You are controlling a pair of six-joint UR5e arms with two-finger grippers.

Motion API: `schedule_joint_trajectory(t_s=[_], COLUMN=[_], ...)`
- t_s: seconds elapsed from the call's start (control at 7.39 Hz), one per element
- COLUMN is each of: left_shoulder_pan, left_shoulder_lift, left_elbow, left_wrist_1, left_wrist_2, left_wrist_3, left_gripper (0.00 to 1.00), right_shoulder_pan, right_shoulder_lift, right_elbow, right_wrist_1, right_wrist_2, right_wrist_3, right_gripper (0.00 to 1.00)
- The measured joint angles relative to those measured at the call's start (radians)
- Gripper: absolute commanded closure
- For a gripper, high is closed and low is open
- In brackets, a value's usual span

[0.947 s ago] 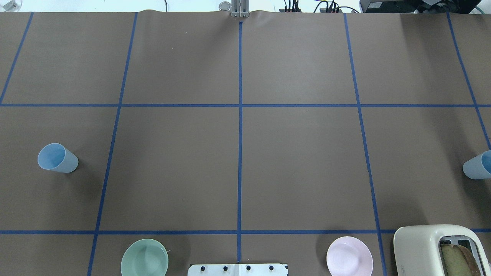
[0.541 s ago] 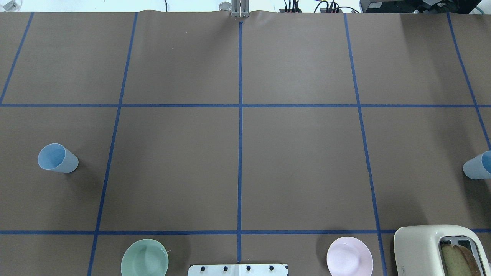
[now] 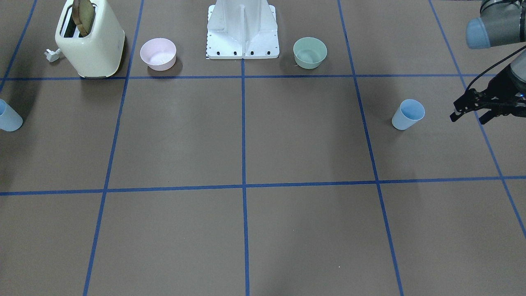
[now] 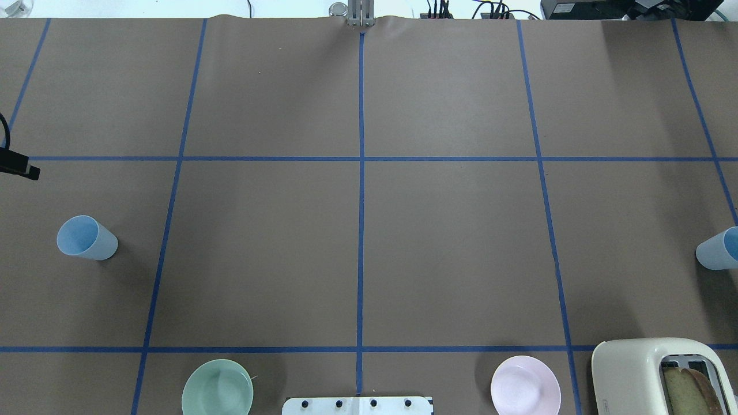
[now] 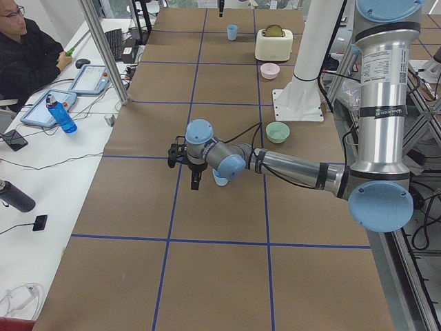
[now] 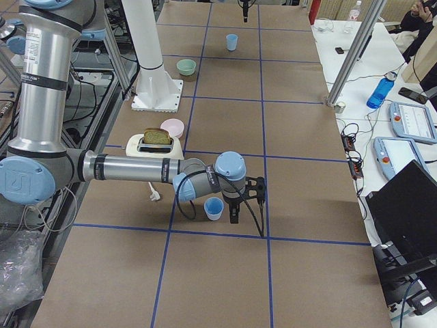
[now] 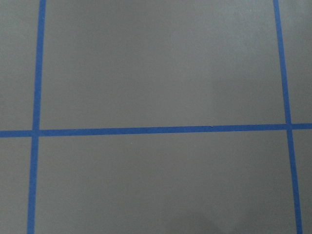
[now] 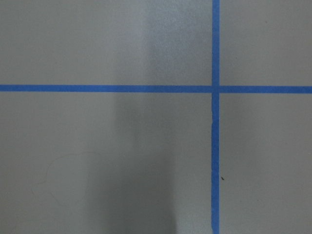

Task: Stack blue cups with both arms
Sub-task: 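Lower the left gripper onto the light-blue cup and close on its rim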

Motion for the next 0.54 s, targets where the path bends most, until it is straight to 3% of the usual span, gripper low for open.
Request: schedule_joint_trajectory(t_s=[0.54], left_shoulder_pan=[0.151], left_shoulder_lift=[0.037], left_elbow=[-0.001], left_wrist_1=[-0.113], left_wrist_2=[0.075], left_wrist_3=[-0.128], left_gripper=[0.02], right_shoulder_pan=[-0.001], right_shoulder_lift=[-0.001], right_elbow=[0.008], right_wrist_1=[0.0], right_wrist_2=[0.005], right_wrist_3=[0.0], right_gripper=[0.0])
